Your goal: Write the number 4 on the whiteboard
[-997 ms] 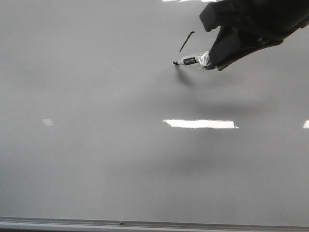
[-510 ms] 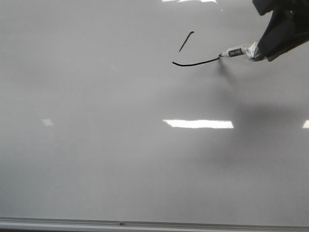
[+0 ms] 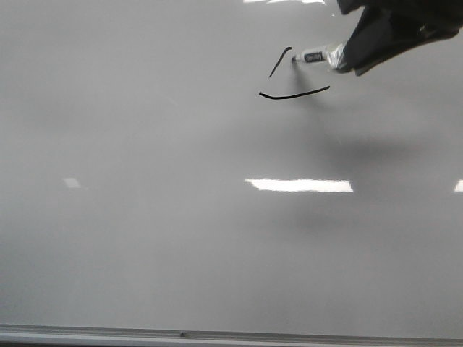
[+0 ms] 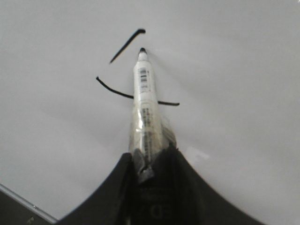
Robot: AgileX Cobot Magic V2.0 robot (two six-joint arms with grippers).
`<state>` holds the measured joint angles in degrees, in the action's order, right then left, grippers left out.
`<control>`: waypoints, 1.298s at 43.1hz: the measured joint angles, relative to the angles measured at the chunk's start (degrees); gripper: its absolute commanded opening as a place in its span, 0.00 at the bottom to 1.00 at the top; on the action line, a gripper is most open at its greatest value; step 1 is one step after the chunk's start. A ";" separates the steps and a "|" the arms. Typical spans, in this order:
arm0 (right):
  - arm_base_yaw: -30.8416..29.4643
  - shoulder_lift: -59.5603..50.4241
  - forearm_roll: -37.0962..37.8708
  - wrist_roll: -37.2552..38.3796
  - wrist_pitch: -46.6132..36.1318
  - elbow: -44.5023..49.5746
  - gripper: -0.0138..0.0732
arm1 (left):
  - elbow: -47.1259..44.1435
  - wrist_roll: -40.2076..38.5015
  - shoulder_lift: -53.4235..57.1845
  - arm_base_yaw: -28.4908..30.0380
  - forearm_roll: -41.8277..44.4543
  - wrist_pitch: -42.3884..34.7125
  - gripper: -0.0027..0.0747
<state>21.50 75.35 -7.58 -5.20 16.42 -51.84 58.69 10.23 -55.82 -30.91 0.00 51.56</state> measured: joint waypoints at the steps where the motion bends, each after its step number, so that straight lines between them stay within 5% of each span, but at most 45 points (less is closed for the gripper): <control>1: 0.13 0.43 0.00 0.00 0.59 0.00 0.08 | 0.00 0.00 0.00 0.00 0.00 0.01 0.63; 11: 1.60 4.48 -0.11 -1.15 14.50 -0.03 0.08 | 0.00 0.00 0.00 0.00 0.00 -0.59 0.63; 23: 1.76 -0.22 -0.11 -2.17 14.33 -0.03 0.08 | 0.00 0.22 0.00 0.00 -0.36 -1.63 0.63; 30: 4.92 -9.25 0.00 -6.85 18.32 -0.03 0.08 | 0.00 7.91 0.00 -0.97 -3.34 -1.65 0.63; 43: 13.31 -20.73 -3.91 -25.17 35.20 -0.03 0.08 | 3.69 22.79 -2.13 -10.48 -11.08 -1.20 0.66; 50: 14.77 -22.00 -6.66 -27.94 37.80 -0.03 0.08 | 6.08 24.01 -8.06 -17.49 -11.23 -0.98 0.80; 56: 14.91 -22.00 -6.75 -28.17 38.01 -0.03 0.08 | 8.47 25.30 -14.27 -22.85 -11.36 -0.98 0.79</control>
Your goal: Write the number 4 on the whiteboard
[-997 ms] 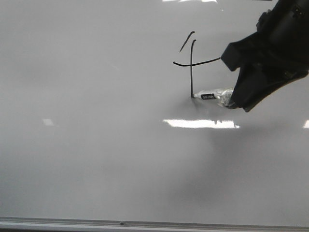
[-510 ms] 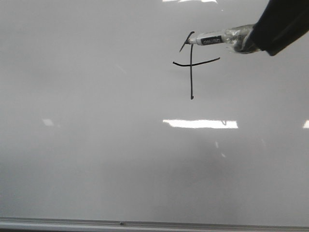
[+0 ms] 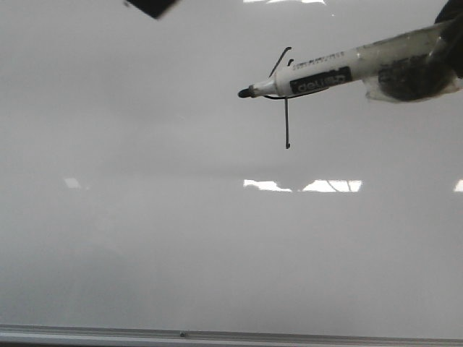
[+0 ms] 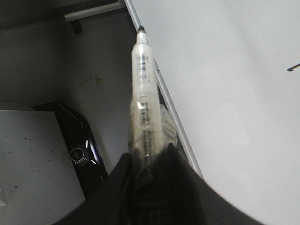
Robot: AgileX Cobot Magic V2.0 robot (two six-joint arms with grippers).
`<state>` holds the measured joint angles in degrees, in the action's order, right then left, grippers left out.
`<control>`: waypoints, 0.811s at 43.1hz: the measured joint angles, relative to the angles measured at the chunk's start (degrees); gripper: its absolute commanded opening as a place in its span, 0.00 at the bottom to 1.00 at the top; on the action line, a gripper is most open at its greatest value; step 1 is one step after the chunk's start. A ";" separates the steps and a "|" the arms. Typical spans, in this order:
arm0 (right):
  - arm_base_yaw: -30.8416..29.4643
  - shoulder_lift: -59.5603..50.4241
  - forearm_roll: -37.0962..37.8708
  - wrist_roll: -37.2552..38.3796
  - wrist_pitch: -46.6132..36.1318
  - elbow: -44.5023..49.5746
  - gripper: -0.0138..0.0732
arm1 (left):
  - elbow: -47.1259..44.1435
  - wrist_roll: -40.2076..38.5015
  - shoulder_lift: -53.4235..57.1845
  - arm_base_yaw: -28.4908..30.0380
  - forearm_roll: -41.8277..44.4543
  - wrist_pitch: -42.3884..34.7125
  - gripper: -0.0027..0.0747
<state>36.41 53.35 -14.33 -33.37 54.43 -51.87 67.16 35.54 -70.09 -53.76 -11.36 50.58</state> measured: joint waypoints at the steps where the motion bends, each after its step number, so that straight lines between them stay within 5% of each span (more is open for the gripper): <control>1: 0.00 -0.04 0.00 0.00 0.05 0.00 0.08 | 0.23 0.44 -1.15 -0.61 -0.04 -0.15 0.79; 14: 0.00 -0.04 0.00 -0.11 0.05 0.00 0.08 | 2.09 2.44 -11.46 -5.30 -0.13 -5.86 0.76; 28: 0.00 -0.04 -0.13 -0.11 0.26 0.00 0.09 | 2.45 2.71 -12.93 -5.30 -0.27 -8.93 0.21; 35: 0.00 -0.04 -0.13 -0.79 0.57 0.00 0.32 | 2.45 4.29 -12.93 -5.51 0.78 -8.46 0.08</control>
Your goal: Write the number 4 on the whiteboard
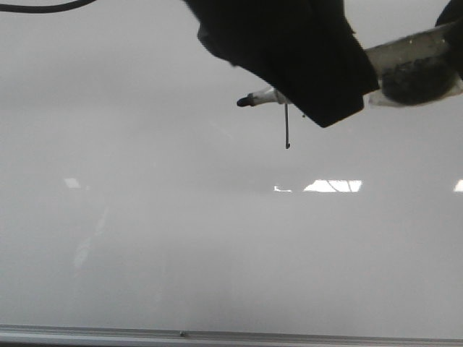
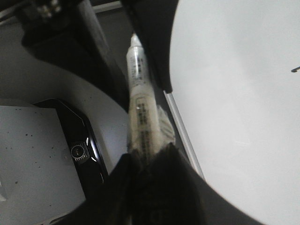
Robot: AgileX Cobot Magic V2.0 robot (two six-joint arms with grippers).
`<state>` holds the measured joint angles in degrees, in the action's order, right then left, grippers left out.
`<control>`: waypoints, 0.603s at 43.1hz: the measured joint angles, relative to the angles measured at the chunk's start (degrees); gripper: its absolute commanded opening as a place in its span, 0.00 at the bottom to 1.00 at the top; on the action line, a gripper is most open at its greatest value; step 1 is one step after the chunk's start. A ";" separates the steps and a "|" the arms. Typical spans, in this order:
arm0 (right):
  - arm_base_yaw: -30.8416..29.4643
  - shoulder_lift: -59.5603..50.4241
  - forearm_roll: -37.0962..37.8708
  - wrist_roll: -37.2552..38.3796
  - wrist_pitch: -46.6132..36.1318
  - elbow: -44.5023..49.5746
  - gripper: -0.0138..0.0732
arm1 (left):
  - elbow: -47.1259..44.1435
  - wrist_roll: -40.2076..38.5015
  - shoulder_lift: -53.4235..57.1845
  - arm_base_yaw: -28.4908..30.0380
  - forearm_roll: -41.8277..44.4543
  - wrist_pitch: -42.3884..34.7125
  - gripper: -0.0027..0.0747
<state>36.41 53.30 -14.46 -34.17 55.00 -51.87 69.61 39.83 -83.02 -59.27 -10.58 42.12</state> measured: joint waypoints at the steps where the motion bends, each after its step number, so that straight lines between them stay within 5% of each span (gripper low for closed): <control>1: 0.00 0.00 0.00 -0.27 0.00 0.00 0.37 | 0.00 0.06 0.00 0.00 0.20 0.11 0.07; 7: 0.00 0.00 0.27 -0.24 -0.21 0.00 0.74 | 0.00 -0.35 0.00 -0.23 0.96 0.88 0.06; 10: 0.00 -0.38 1.04 0.32 0.24 0.00 0.84 | 0.27 -2.07 0.00 -0.10 3.41 1.04 0.06; 26: -8.68 -10.92 13.82 19.85 1.17 0.00 0.84 | 5.94 -38.84 6.08 12.85 33.16 13.16 0.06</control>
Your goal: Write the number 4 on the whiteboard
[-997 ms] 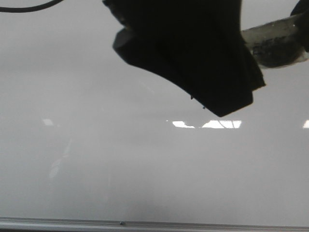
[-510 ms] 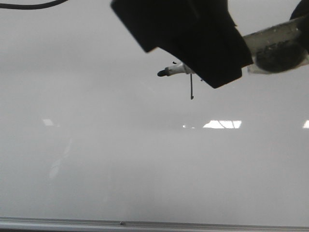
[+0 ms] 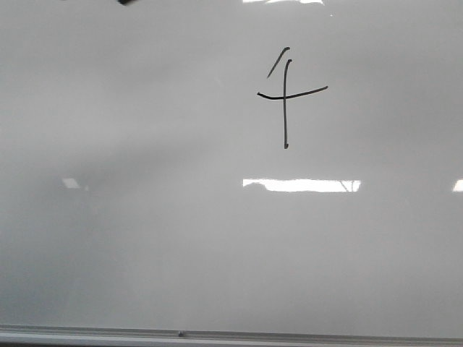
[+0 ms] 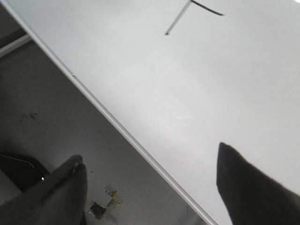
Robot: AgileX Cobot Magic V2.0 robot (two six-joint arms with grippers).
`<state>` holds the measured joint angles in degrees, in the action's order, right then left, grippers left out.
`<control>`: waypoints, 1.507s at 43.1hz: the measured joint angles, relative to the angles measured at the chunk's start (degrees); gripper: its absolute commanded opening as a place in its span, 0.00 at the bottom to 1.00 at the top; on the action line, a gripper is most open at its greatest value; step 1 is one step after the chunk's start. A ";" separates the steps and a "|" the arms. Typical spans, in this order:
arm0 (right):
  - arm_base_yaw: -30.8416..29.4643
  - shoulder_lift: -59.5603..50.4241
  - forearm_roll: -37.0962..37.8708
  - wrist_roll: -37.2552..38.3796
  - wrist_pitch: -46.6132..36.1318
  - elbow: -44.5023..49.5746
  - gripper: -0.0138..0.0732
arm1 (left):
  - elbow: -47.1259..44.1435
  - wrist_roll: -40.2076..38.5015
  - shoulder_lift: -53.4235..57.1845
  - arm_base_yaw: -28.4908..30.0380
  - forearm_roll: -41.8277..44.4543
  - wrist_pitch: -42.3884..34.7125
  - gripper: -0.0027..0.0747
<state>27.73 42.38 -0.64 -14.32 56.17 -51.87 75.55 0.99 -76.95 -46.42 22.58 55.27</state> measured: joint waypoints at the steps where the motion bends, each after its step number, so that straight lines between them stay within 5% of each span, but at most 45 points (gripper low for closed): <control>1: -0.56 -0.16 0.64 0.57 0.14 0.00 0.84 | 0.00 -1.37 0.95 1.85 0.67 0.58 0.06; 10: -1.86 -0.25 1.21 1.67 0.47 0.00 0.84 | -4.23 -9.63 8.38 17.34 2.11 -0.74 0.06; 23: -1.86 -0.25 1.33 1.78 0.57 0.00 0.84 | -20.09 -16.40 12.60 36.53 -2.37 -23.45 0.06; 36: -1.86 -0.25 1.33 1.78 0.57 0.00 0.84 | -26.27 -16.86 5.64 42.45 -7.65 -40.12 0.06; 54: -1.86 -0.25 1.33 1.78 0.57 0.00 0.84 | -26.27 -16.97 -7.21 42.82 -8.29 -54.77 0.07; 59: -1.86 -0.25 1.33 1.78 0.57 0.00 0.84 | -26.27 -16.97 -8.55 42.82 -8.79 -56.19 0.20; 65: -1.86 -0.25 1.10 1.78 0.57 0.00 0.84 | -26.27 -16.97 -9.49 42.82 -8.82 -56.90 0.51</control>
<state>25.87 42.13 0.46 -12.54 56.74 -51.87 49.29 -15.99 -86.43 -3.60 13.76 -1.63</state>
